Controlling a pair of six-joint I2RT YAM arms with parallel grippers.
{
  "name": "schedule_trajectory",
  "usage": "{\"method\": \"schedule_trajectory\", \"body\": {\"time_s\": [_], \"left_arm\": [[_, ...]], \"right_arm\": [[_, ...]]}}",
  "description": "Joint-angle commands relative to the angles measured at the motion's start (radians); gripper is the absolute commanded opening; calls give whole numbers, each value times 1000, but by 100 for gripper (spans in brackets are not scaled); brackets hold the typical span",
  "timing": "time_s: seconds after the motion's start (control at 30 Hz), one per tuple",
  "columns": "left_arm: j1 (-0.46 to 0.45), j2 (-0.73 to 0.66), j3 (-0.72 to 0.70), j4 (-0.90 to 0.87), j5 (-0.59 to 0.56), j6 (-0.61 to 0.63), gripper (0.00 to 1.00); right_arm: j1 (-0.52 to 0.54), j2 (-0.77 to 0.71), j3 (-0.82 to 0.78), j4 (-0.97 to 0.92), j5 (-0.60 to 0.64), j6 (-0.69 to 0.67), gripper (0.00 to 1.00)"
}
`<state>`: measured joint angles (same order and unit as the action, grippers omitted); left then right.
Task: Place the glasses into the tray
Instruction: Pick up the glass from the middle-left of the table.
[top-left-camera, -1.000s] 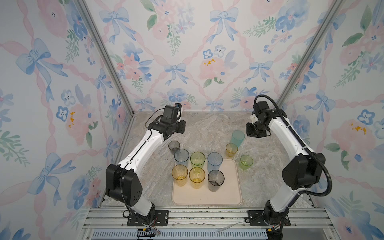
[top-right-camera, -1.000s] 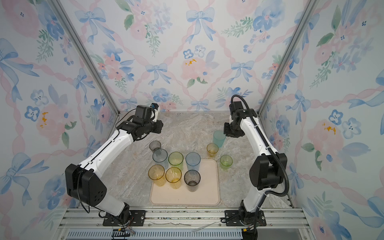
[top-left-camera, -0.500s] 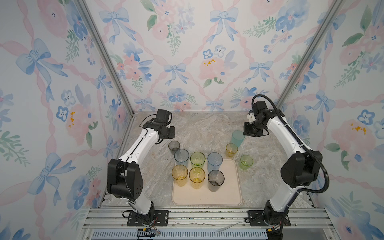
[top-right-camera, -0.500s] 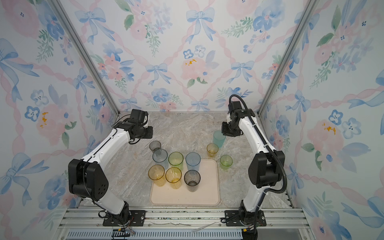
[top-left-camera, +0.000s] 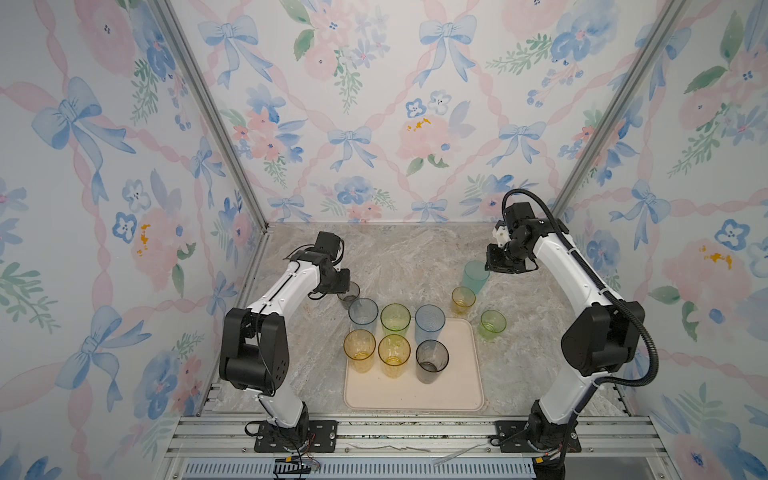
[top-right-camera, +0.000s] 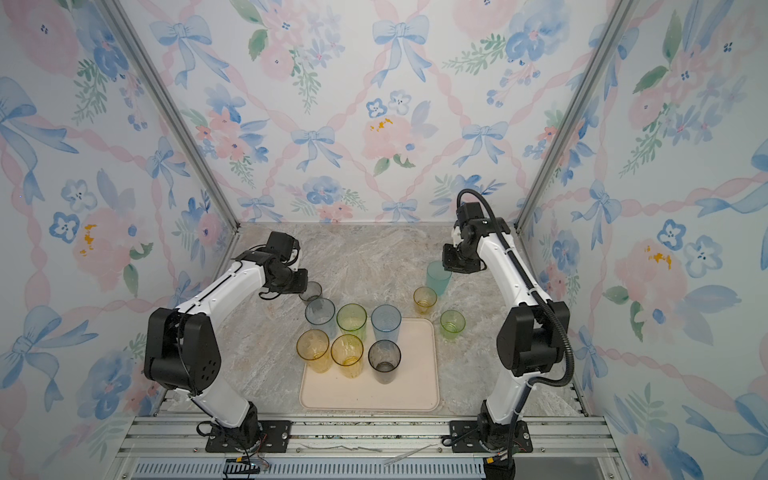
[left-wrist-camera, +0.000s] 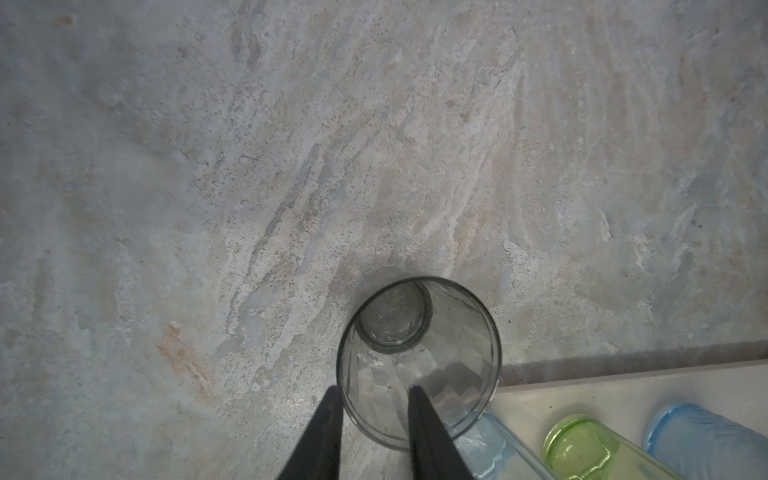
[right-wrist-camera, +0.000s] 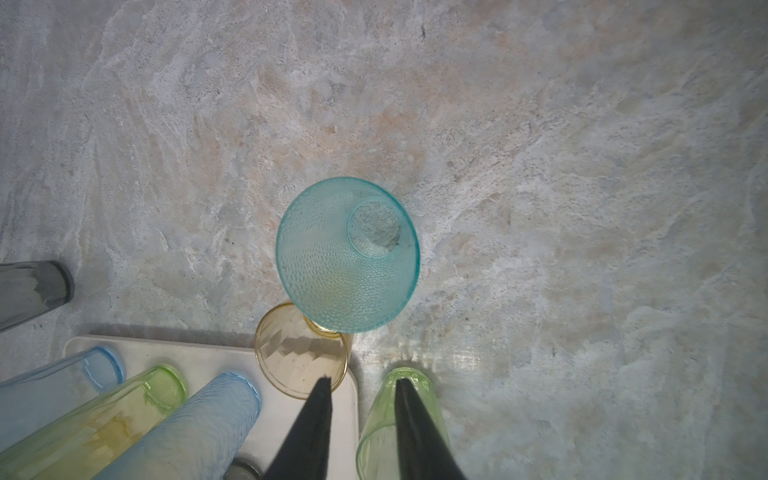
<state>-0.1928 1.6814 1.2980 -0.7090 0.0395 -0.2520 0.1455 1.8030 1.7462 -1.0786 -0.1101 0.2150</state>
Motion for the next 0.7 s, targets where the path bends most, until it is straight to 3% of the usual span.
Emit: {"method": "schedule_trajectory", "body": {"time_s": [0.0, 0.67], "left_arm": [[12, 24, -5, -20, 16, -7, 30], [38, 97, 13, -20, 2, 16, 28]], "right_arm": [[-1, -48, -15, 8, -13, -19, 30], [-16, -83, -77, 26, -18, -22, 30]]}}
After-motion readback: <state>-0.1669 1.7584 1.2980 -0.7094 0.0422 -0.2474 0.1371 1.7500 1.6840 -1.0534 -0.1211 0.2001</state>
